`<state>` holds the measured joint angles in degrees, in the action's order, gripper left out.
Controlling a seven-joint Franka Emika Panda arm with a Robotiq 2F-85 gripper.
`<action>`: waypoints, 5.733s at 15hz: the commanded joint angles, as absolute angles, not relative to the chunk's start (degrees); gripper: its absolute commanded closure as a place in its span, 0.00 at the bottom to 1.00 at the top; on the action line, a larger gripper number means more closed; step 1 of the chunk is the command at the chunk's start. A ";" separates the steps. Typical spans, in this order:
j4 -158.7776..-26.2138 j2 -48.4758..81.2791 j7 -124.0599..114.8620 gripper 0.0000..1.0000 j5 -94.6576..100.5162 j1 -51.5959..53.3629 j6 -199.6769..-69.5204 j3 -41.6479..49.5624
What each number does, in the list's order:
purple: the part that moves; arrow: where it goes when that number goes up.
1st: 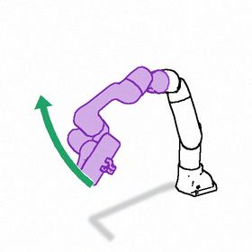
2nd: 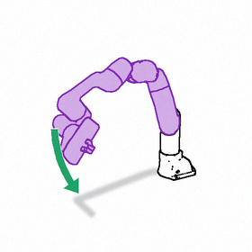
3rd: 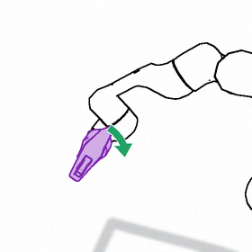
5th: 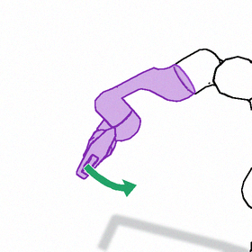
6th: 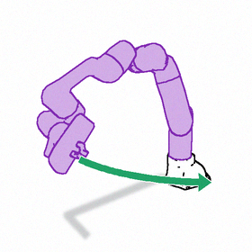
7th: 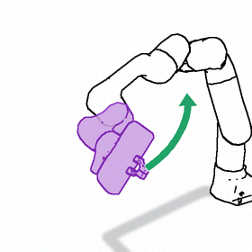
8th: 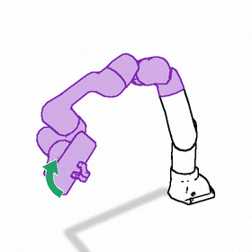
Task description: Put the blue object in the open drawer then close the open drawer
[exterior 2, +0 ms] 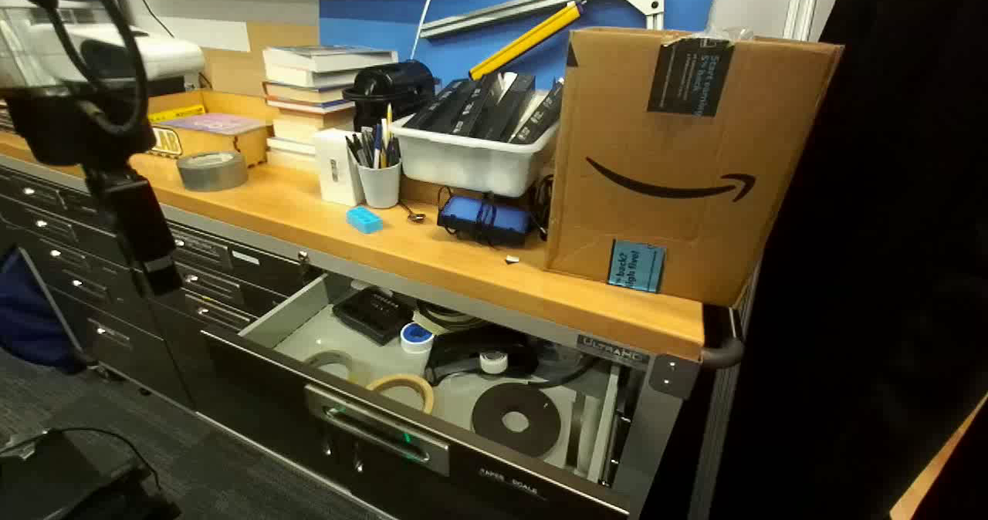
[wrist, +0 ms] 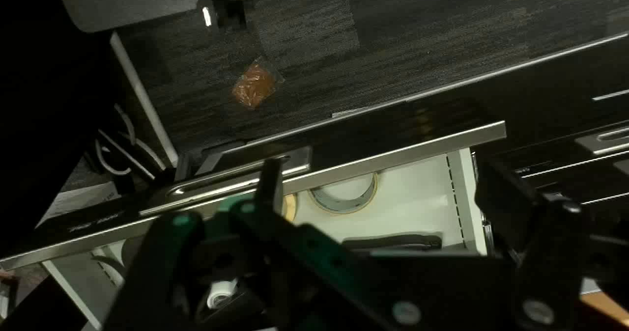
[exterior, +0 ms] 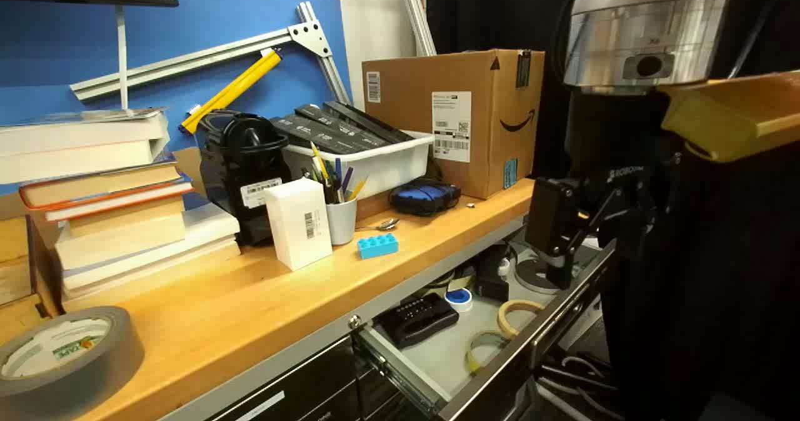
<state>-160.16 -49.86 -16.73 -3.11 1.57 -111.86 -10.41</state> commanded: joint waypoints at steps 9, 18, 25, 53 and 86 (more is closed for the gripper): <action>-142.87 -29.77 -16.80 0.00 0.42 0.93 -117.39 -12.62; -121.74 0.36 -20.12 0.00 5.64 2.38 -125.16 -12.54; -113.75 11.10 -28.94 0.00 11.45 6.54 -129.78 -7.87; -139.63 -1.14 -33.18 0.54 10.06 1.23 -130.46 -1.60; -142.43 10.01 -55.48 0.00 22.51 2.79 -142.93 2.33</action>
<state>-148.32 5.99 -45.49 16.38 0.99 -140.73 0.64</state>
